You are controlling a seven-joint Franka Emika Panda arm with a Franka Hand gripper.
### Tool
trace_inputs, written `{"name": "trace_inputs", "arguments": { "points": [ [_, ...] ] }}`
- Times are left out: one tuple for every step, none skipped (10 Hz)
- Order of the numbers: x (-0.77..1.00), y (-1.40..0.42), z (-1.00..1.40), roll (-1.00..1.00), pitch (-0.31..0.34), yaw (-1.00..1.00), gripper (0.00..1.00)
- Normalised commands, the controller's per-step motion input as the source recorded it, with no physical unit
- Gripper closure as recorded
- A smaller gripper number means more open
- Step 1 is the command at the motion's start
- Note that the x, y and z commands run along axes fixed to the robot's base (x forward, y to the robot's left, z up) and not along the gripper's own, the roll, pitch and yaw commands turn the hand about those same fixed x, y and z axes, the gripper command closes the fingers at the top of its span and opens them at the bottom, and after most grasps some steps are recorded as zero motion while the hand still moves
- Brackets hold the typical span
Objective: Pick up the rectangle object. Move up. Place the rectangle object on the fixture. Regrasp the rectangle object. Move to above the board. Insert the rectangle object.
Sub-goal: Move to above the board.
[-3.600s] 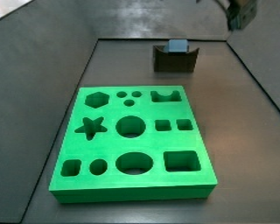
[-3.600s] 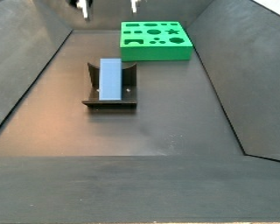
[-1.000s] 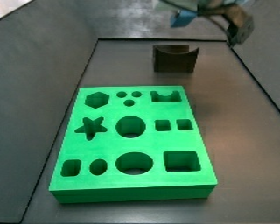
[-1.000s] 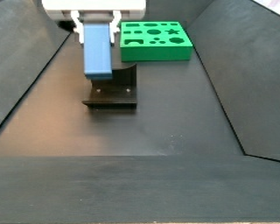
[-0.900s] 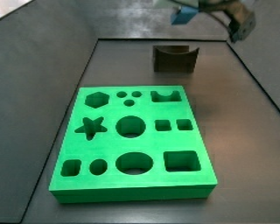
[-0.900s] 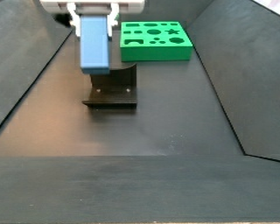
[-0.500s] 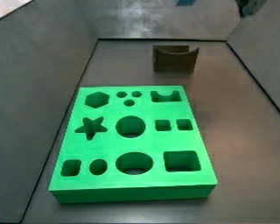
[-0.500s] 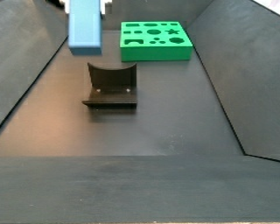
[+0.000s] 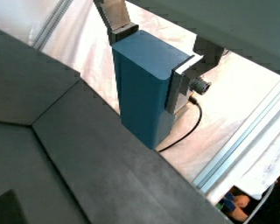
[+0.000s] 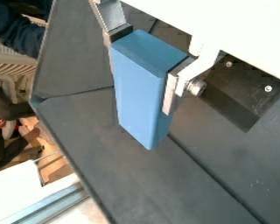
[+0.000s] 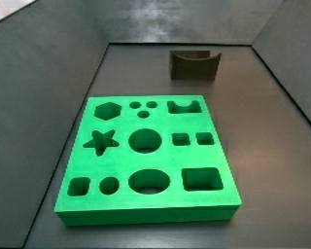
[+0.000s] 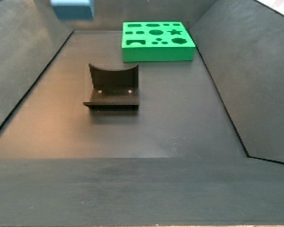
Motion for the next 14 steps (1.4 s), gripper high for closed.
{"name": "trace_inputs", "arguments": {
  "points": [
    [0.07, 0.03, 1.0, -0.05, 0.141, 0.13, 1.0],
    [0.06, 0.02, 1.0, -0.05, 0.133, 0.13, 1.0],
    [0.06, 0.01, 0.83, -0.05, 0.114, 0.14, 1.0],
    [0.04, -0.01, 0.61, -0.04, 0.098, 0.14, 1.0],
    [0.03, -0.02, 0.45, -0.05, 0.081, 0.14, 1.0],
    [0.03, -0.02, 0.22, -0.05, 0.066, 0.13, 1.0],
    [-0.6, -1.0, -0.01, -1.0, -0.015, -0.12, 1.0],
    [-0.61, -1.0, -0.01, -1.0, -0.026, -0.12, 1.0],
    [-0.64, -1.0, -0.01, -1.0, -0.04, -0.13, 1.0],
    [-0.65, -1.0, -0.02, -1.0, -0.046, -0.14, 1.0],
    [-0.66, -1.0, -0.01, -1.0, -0.043, -0.14, 1.0],
    [-0.67, -1.0, -0.01, -1.0, -0.039, -0.15, 1.0],
    [-0.68, -1.0, -0.02, -1.0, -0.035, -0.15, 1.0],
    [-0.69, -1.0, -0.01, -1.0, -0.03, -0.15, 1.0]
  ]
}}
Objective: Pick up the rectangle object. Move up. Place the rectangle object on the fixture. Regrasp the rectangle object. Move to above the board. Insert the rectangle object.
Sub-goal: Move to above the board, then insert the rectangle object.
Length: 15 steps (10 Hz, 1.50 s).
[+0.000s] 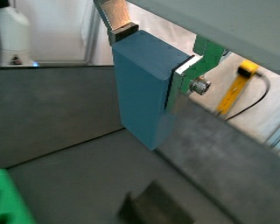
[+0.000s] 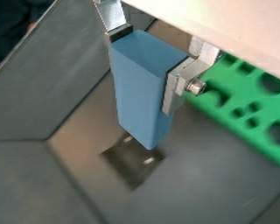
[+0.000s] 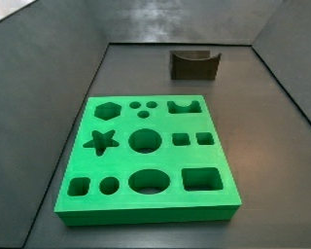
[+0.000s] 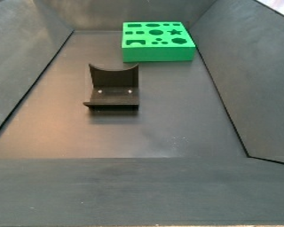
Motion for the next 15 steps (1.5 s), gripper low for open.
{"name": "trace_inputs", "arguments": {
  "points": [
    [-0.71, -1.0, -0.01, -1.0, -0.031, -0.15, 1.0],
    [-0.75, -1.0, -0.01, -1.0, -0.035, -0.15, 1.0],
    [-0.75, -0.96, -0.01, -1.0, -0.044, -0.15, 1.0],
    [-0.6, -0.73, -0.01, -1.0, -0.053, -0.14, 1.0],
    [-0.33, -0.35, -0.01, -0.73, -0.045, -0.09, 1.0],
    [-0.2, -0.2, 0.0, -0.53, -0.021, -0.06, 1.0],
    [-0.1, -0.1, 0.0, -0.31, -0.003, -0.03, 1.0],
    [-0.06, -0.05, 0.0, -0.21, -0.01, -0.02, 1.0],
    [0.02, -0.03, -0.02, 0.0, 0.0, 0.0, 1.0],
    [0.08, -0.23, -0.33, 0.01, -0.041, 0.0, 1.0],
    [0.1, -0.27, -0.5, 0.0, -0.099, 0.0, 1.0],
    [0.22, -0.24, -0.54, 0.0, -0.091, 0.02, 1.0],
    [0.31, -0.2, -0.45, -0.02, -0.074, 0.06, 1.0],
    [0.34, -0.21, -0.35, -0.02, -0.063, 0.06, 1.0],
    [0.32, -0.25, -0.33, 0.0, -0.061, 0.08, 1.0]
  ]
}}
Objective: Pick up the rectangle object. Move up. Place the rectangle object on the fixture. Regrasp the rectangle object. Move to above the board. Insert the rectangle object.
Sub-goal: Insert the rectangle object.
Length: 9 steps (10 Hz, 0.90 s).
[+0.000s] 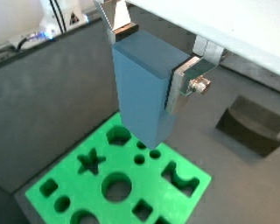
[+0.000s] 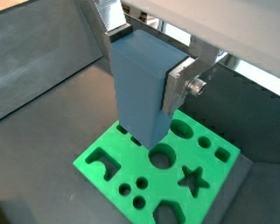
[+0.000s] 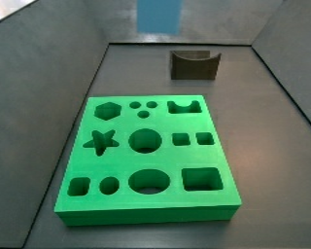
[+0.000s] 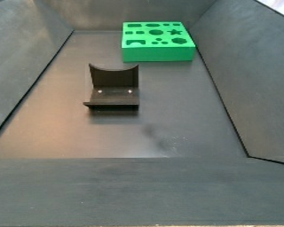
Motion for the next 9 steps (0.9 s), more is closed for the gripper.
{"name": "trace_inputs", "arguments": {
  "points": [
    [0.27, -0.27, -0.3, 0.0, -0.043, 0.25, 1.0],
    [0.27, -0.3, -0.29, 0.0, -0.033, 0.38, 1.0],
    [0.25, -0.3, -0.24, 0.0, -0.04, 0.4, 1.0],
    [0.24, -0.29, -0.17, 0.0, -0.007, 0.44, 1.0],
    [0.21, -0.3, -0.17, 0.0, -0.03, 0.39, 1.0],
    [0.19, -0.33, -0.23, 0.0, -0.061, 0.36, 1.0],
    [0.17, -0.36, -0.26, 0.0, -0.087, 0.33, 1.0],
    [0.13, -0.37, -0.24, 0.0, -0.124, 0.18, 1.0],
    [0.12, -0.45, -0.25, 0.09, -0.137, 0.08, 1.0]
  ]
}}
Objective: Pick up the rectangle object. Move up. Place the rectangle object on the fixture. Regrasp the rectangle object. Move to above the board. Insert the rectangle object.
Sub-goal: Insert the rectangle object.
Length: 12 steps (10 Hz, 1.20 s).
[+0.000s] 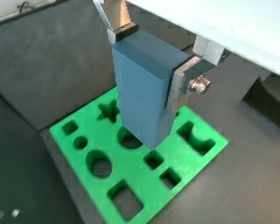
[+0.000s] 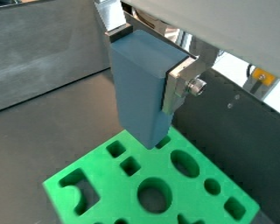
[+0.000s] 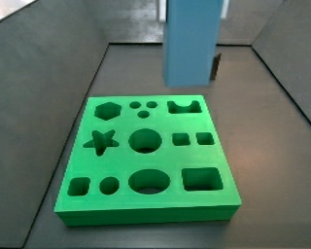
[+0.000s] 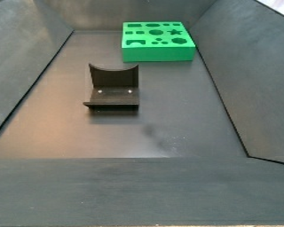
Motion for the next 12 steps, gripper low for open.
{"name": "trace_inputs", "arguments": {
  "points": [
    [0.18, -0.56, -0.19, 0.2, -0.077, 0.07, 1.0],
    [0.2, -0.51, -0.21, 0.17, -0.066, 0.07, 1.0],
    [0.23, -0.47, -0.23, 0.15, -0.056, 0.08, 1.0],
    [0.21, -0.38, -0.35, 0.12, -0.086, 0.12, 1.0],
    [0.19, -0.34, -0.34, 0.11, -0.097, 0.13, 1.0],
    [0.22, -0.31, -0.33, 0.09, -0.079, 0.12, 1.0],
    [0.2, -0.26, -0.33, 0.08, -0.09, 0.1, 1.0],
    [0.19, -0.25, -0.36, 0.09, -0.099, 0.05, 1.0],
    [0.16, -0.29, -0.4, 0.14, -0.099, 0.04, 1.0],
    [0.09, -0.29, -0.36, 0.2, -0.041, 0.04, 1.0],
    [0.05, -0.29, -0.35, 0.19, -0.057, 0.0, 1.0],
    [0.03, -0.27, -0.36, 0.17, -0.074, 0.0, 1.0]
  ]
}}
